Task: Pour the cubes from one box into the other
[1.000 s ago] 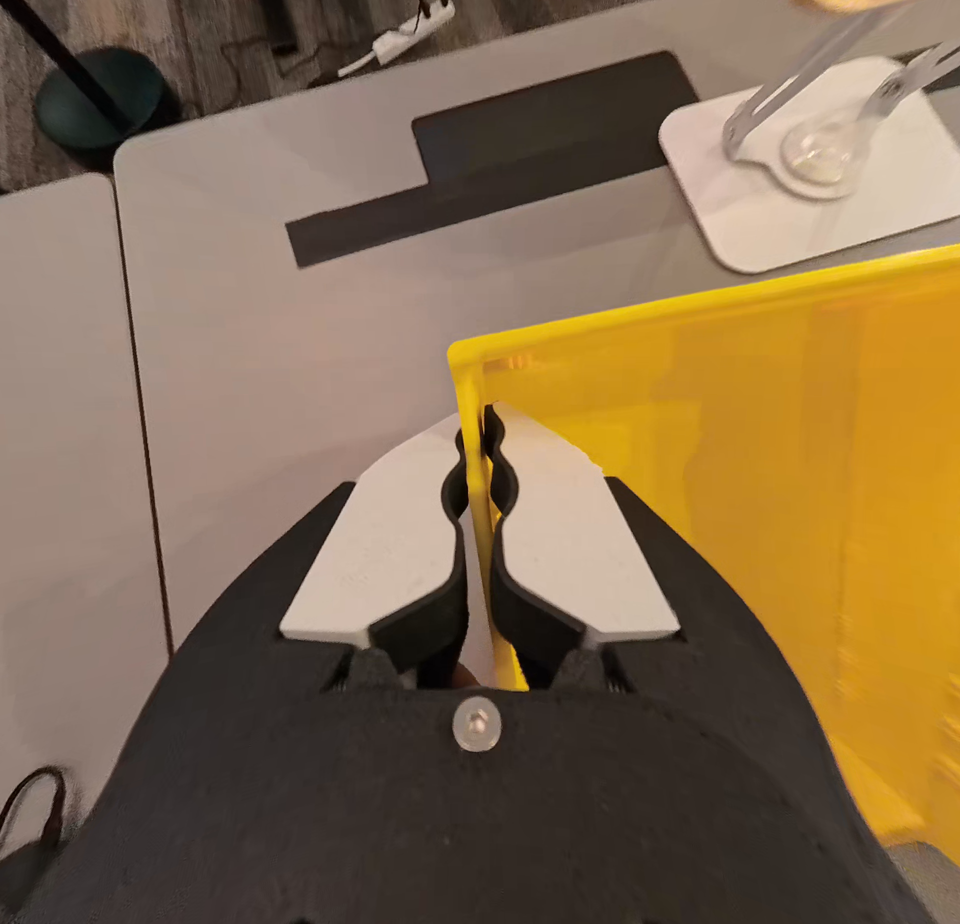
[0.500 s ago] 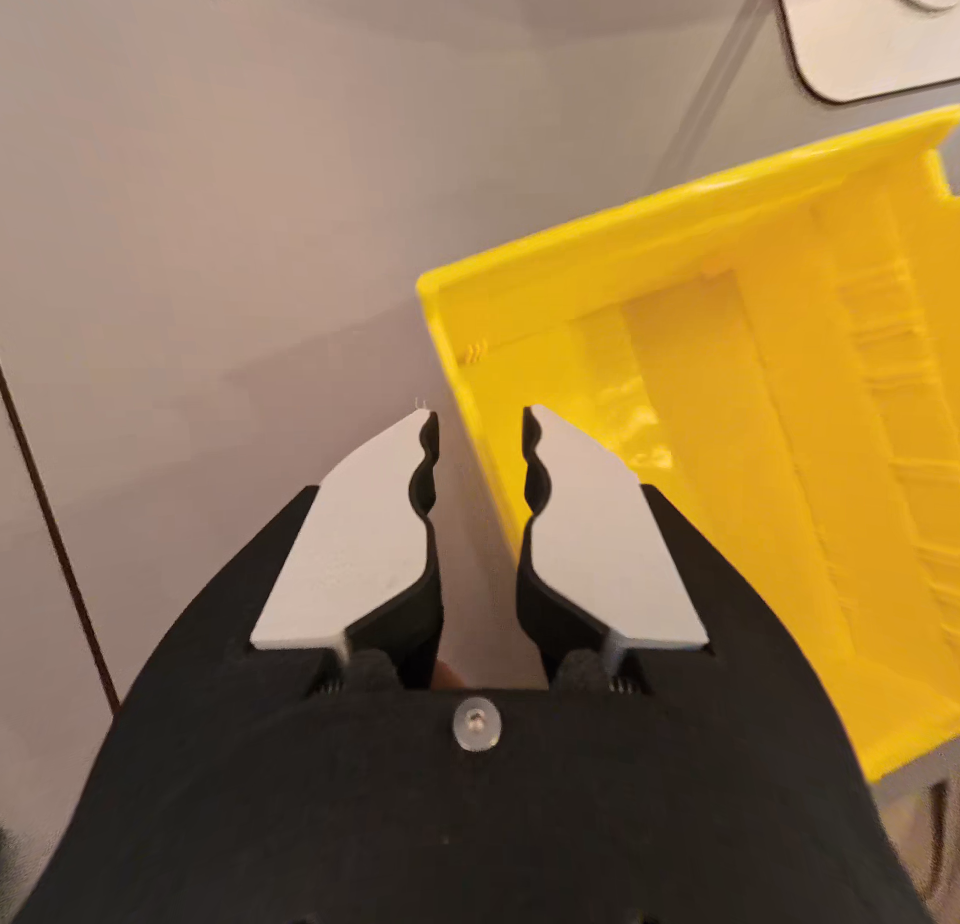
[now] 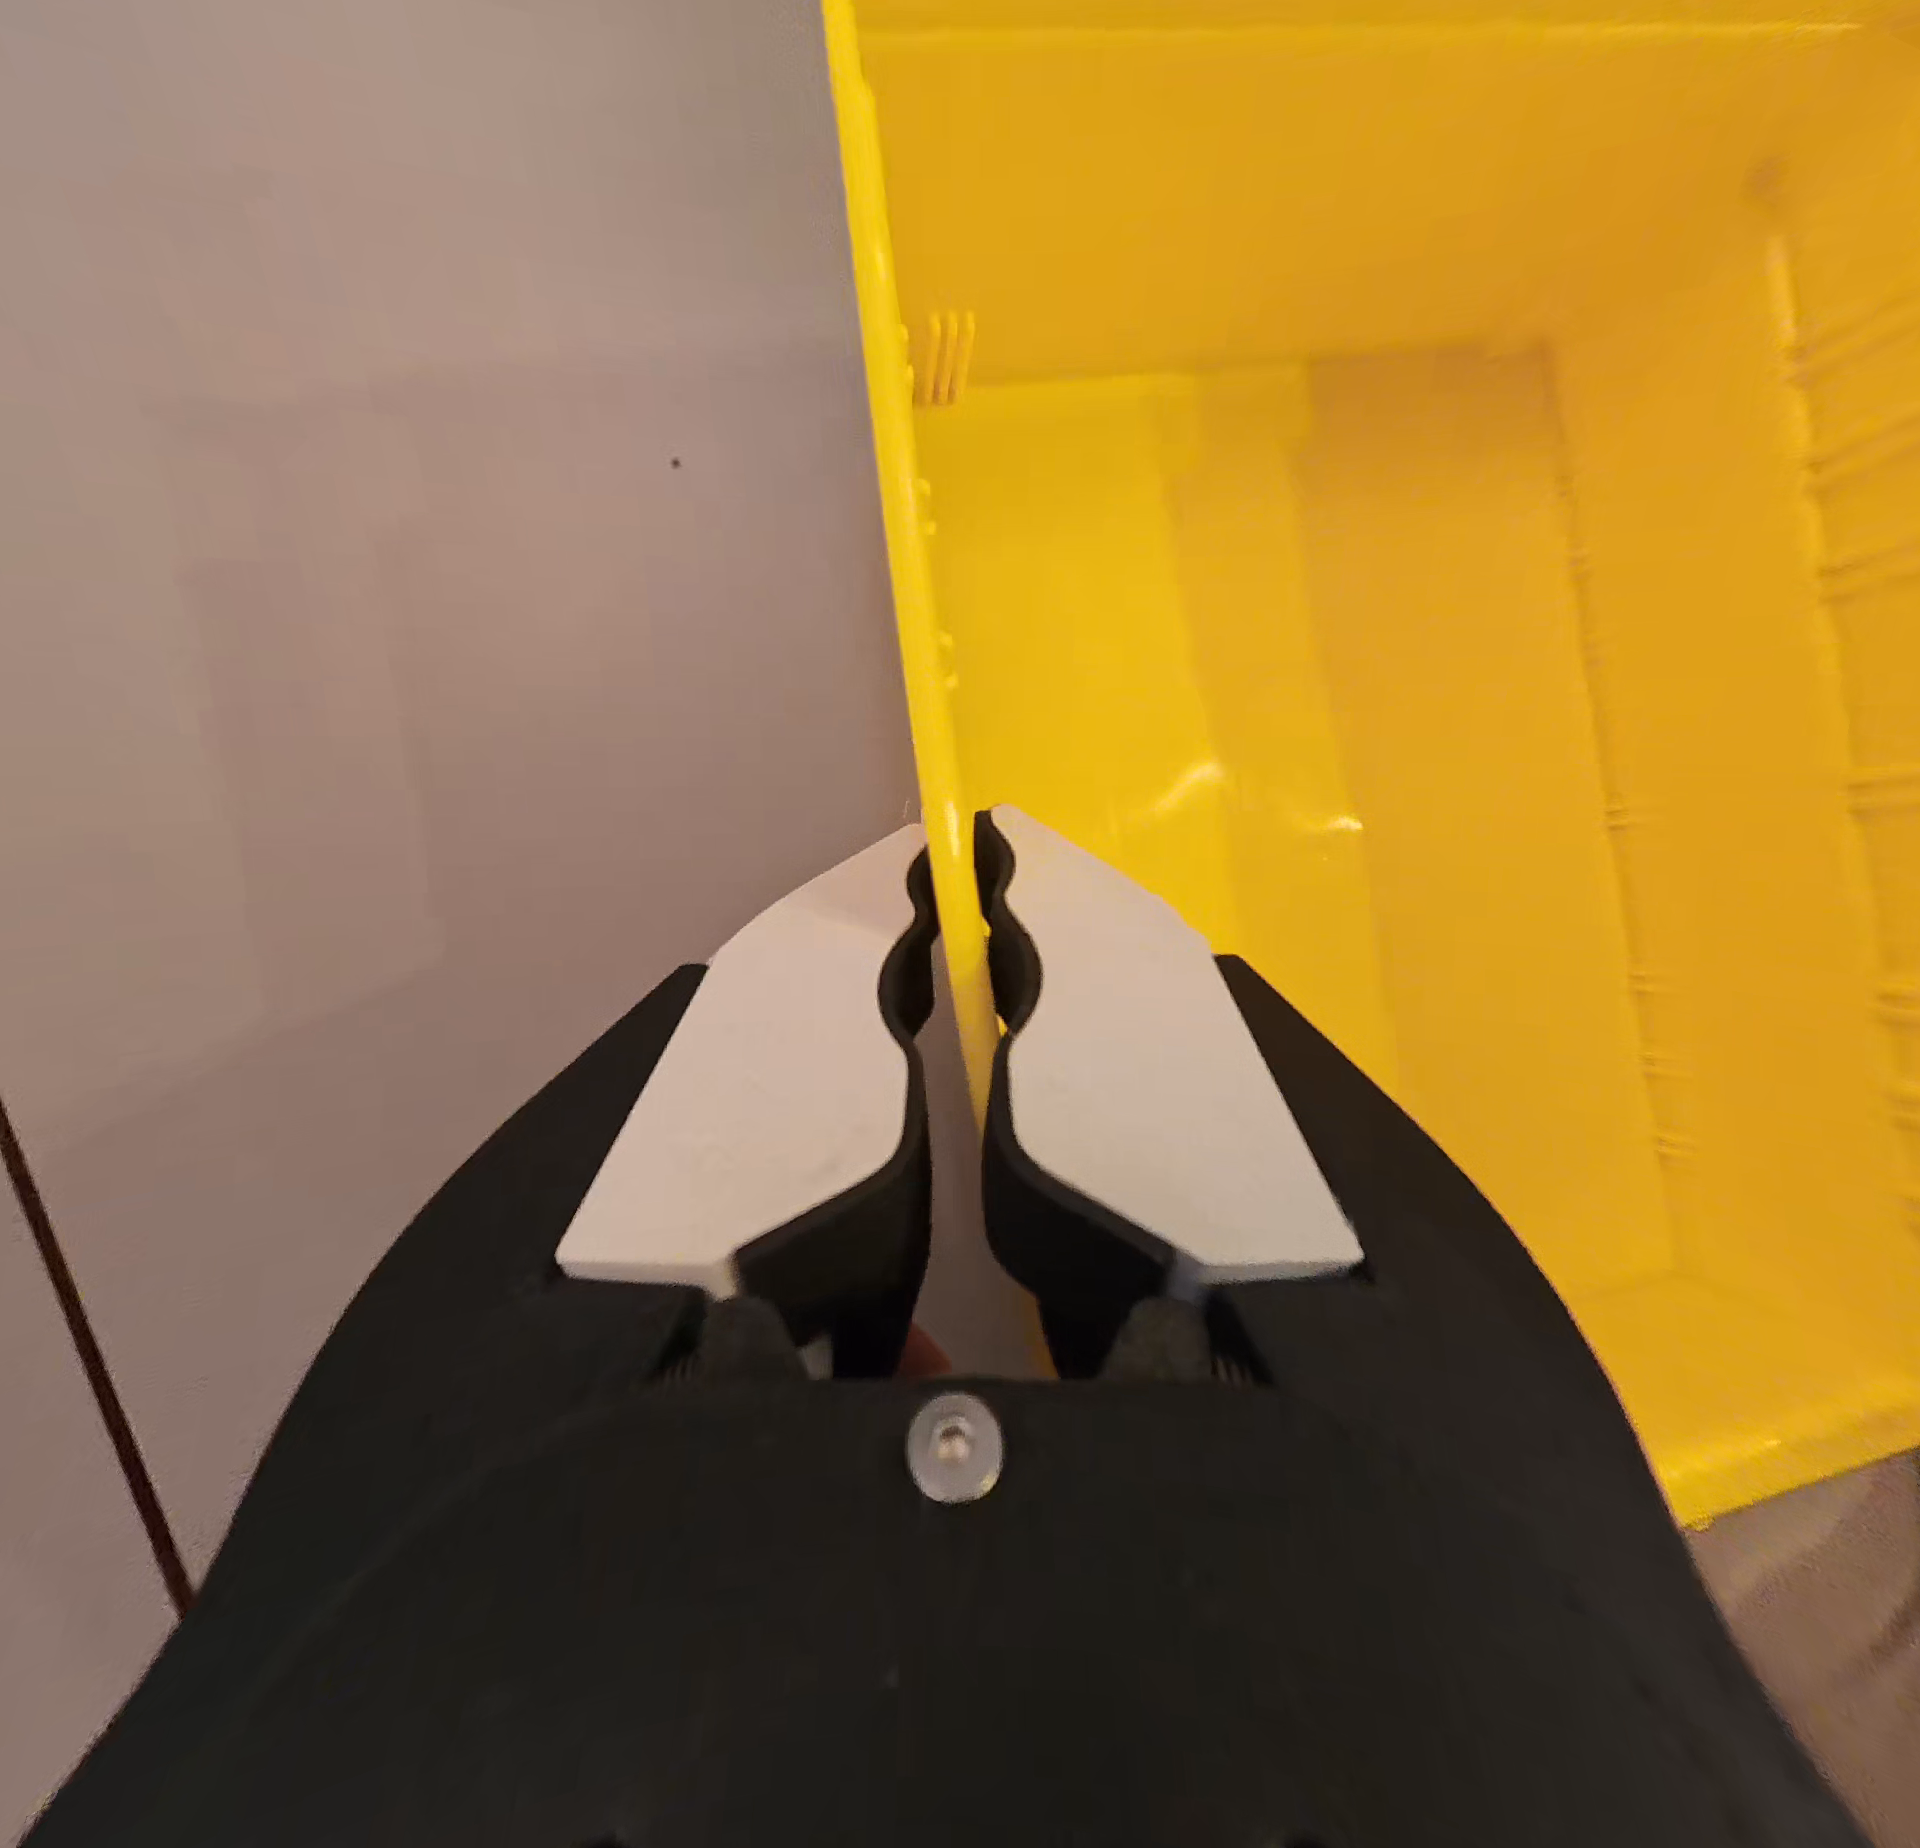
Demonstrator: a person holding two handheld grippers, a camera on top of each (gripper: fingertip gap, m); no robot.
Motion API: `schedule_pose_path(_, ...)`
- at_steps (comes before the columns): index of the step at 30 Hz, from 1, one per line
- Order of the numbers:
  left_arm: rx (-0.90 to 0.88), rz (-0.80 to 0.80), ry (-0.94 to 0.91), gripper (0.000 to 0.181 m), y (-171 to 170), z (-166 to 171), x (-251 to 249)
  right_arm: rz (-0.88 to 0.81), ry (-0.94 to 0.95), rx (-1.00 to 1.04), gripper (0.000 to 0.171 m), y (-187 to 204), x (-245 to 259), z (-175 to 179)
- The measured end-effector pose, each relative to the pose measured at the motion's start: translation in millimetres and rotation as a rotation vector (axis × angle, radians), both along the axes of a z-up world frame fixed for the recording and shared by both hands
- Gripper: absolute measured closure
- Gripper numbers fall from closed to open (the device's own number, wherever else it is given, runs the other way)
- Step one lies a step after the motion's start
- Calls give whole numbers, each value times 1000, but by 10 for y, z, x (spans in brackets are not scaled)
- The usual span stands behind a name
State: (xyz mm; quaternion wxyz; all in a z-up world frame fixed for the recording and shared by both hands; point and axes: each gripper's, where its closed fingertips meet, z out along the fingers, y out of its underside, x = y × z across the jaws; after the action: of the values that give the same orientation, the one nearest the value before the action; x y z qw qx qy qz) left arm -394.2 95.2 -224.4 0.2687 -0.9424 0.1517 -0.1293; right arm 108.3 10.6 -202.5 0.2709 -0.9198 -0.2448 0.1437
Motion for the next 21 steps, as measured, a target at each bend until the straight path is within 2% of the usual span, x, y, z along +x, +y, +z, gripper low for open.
schedule_pose_path(3, 26, 49, 21, 177, -54, 67, -199, 17, 31, -3, 159, 84, -214, 1)
schedule_pose_path(7, 88, 131, -42, 174, -136, 373, -507, 42, 65, 16, 159, 222, -570, 7)
schedule_pose_path(12, 243, 201, -73, 173, -287, 1063, -841, 91, 137, 19, 158, 406, -1143, 13)
schedule_pose_path(18, 429, 216, -113, 174, -479, 2001, -905, 161, 238, 35, 154, 540, -1922, 26)
schedule_pose_path(21, 474, 172, -139, 174, -524, 2274, -688, 238, 335, -65, 138, 428, -2326, -5)
